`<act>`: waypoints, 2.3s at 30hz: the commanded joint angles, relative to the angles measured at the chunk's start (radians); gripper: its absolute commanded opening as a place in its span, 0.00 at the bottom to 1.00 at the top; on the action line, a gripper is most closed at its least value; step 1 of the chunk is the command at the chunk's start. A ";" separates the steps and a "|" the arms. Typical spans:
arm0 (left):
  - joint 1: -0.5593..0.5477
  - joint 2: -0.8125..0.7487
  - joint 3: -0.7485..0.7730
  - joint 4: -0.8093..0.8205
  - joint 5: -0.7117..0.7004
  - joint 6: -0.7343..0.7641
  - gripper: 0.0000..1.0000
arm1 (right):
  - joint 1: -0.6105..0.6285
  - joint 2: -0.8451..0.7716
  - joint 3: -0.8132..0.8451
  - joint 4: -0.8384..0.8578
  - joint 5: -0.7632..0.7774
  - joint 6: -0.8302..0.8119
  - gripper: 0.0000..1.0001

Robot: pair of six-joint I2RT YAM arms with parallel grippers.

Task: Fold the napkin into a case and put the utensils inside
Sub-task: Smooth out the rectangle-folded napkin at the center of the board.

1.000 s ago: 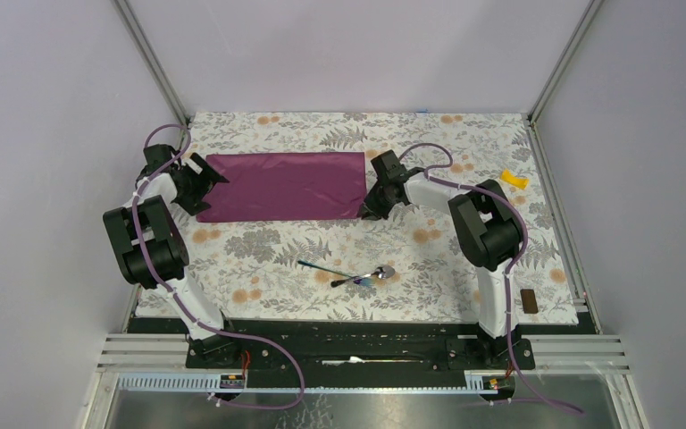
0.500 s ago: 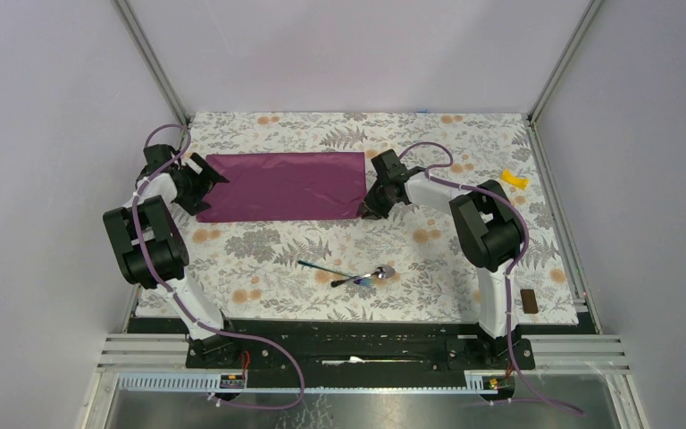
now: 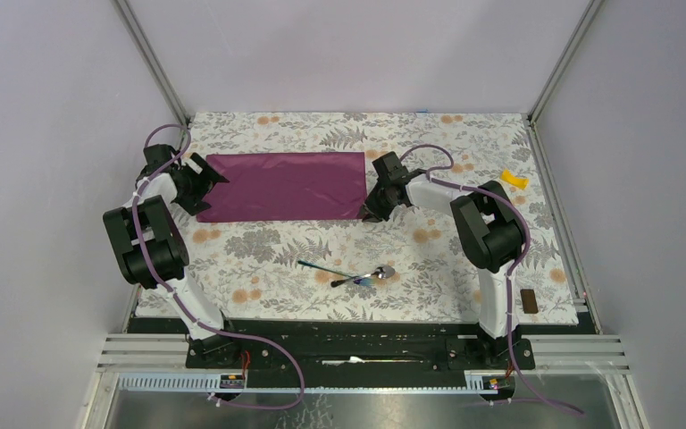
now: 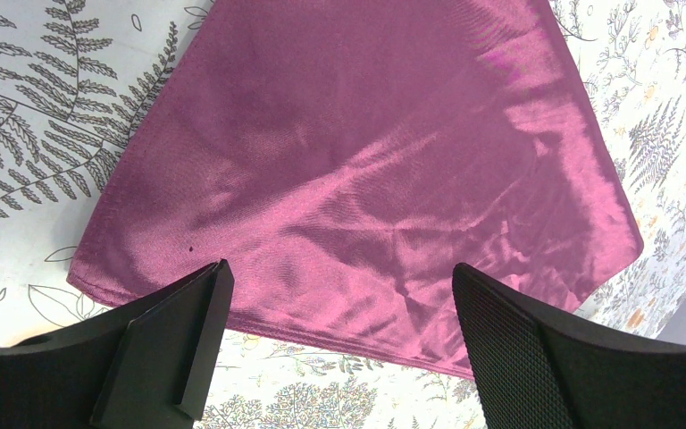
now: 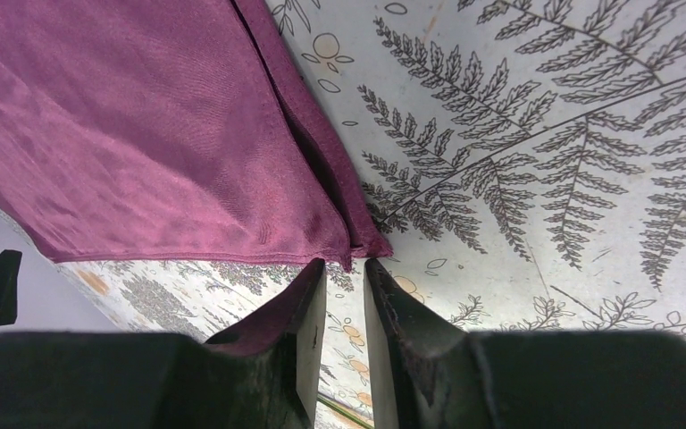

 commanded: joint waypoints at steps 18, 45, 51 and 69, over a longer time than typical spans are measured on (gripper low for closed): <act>-0.002 -0.043 -0.003 0.045 0.016 -0.003 0.98 | -0.014 -0.041 0.023 -0.009 0.043 -0.018 0.01; 0.005 -0.039 0.001 0.043 -0.005 0.004 0.98 | -0.019 -0.110 -0.004 0.021 -0.051 -0.089 0.38; 0.020 -0.018 0.003 0.041 -0.028 0.019 0.99 | -0.002 -0.191 -0.033 0.246 -0.170 -0.400 0.77; 0.058 0.116 0.063 -0.002 -0.121 0.070 0.99 | 0.011 0.115 0.061 0.334 -0.301 -0.465 0.80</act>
